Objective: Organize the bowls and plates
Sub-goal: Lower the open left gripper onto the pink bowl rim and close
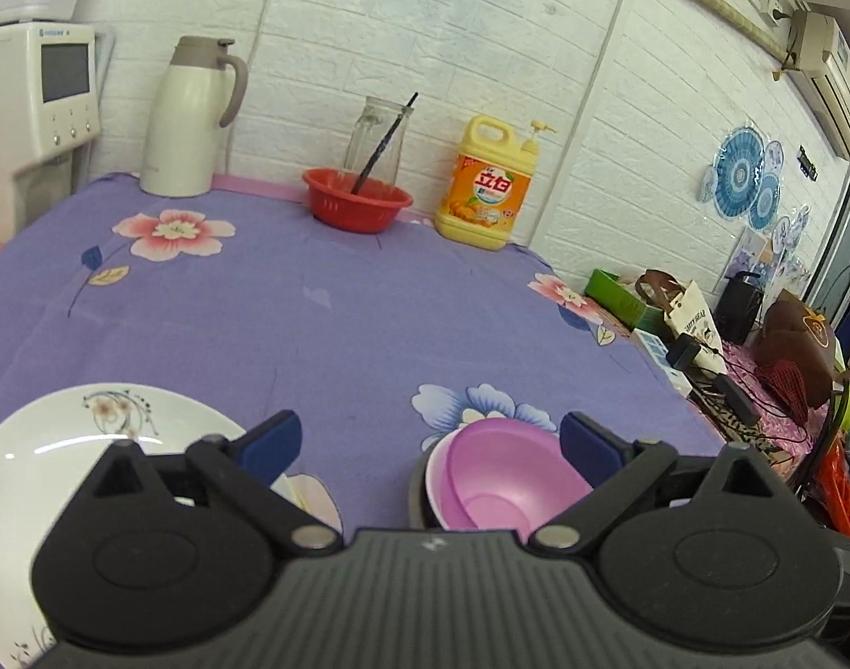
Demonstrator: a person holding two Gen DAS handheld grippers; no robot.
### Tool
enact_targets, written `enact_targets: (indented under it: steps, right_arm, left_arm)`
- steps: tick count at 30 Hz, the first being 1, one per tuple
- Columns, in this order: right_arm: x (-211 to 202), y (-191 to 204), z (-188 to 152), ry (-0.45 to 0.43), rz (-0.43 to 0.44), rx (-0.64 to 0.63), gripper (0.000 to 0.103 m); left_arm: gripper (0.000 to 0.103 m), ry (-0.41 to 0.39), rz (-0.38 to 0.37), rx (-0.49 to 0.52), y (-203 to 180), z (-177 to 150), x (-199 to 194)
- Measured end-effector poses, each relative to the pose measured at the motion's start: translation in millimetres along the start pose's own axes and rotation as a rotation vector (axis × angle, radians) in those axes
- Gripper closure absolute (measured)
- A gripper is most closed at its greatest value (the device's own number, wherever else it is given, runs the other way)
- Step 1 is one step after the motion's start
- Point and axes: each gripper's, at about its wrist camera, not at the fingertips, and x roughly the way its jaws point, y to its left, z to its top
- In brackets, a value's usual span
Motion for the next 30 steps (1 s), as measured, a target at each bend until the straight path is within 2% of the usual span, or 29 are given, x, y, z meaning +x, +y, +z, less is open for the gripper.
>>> enact_targets:
  steps: [8,30]
  right_arm:
    - [4.1,-8.8,-6.7,0.014,-0.011,0.04,0.0]
    - [12.7,-10.1,-1.7,0.038,0.005,0.045,0.0]
  left_arm:
    - [0.005,0.029,0.051,0.031,-3.9,-4.9,12.7]
    - [0.005,0.052,0.063,0.038,-6.1,-2.9,20.9]
